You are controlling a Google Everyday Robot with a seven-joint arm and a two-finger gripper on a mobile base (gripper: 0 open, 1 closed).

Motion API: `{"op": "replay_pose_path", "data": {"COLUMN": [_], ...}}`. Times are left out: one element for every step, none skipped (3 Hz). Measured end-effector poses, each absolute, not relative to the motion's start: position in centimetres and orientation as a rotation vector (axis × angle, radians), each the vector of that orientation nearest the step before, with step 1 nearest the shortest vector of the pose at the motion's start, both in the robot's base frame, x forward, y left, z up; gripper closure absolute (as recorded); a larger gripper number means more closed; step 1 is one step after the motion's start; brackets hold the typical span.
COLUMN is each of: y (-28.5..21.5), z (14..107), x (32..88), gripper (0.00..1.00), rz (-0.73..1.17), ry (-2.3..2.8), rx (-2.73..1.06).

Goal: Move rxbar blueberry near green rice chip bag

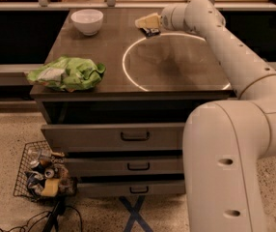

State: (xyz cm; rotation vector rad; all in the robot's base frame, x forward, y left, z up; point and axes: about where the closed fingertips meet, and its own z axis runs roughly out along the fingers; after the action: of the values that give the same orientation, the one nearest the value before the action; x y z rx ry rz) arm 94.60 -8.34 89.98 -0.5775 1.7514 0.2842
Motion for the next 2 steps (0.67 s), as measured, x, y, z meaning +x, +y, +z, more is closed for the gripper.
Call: {"op": "replay_pose_path", "data": {"y": [-7.7, -7.1], "z": [88.5, 86.9], "x": [95.5, 96.2], "gripper": [0.00, 0.00], "rz": [0.305, 0.333], "ry": [1.777, 1.806], "rx": [-0.571, -0.562]}}
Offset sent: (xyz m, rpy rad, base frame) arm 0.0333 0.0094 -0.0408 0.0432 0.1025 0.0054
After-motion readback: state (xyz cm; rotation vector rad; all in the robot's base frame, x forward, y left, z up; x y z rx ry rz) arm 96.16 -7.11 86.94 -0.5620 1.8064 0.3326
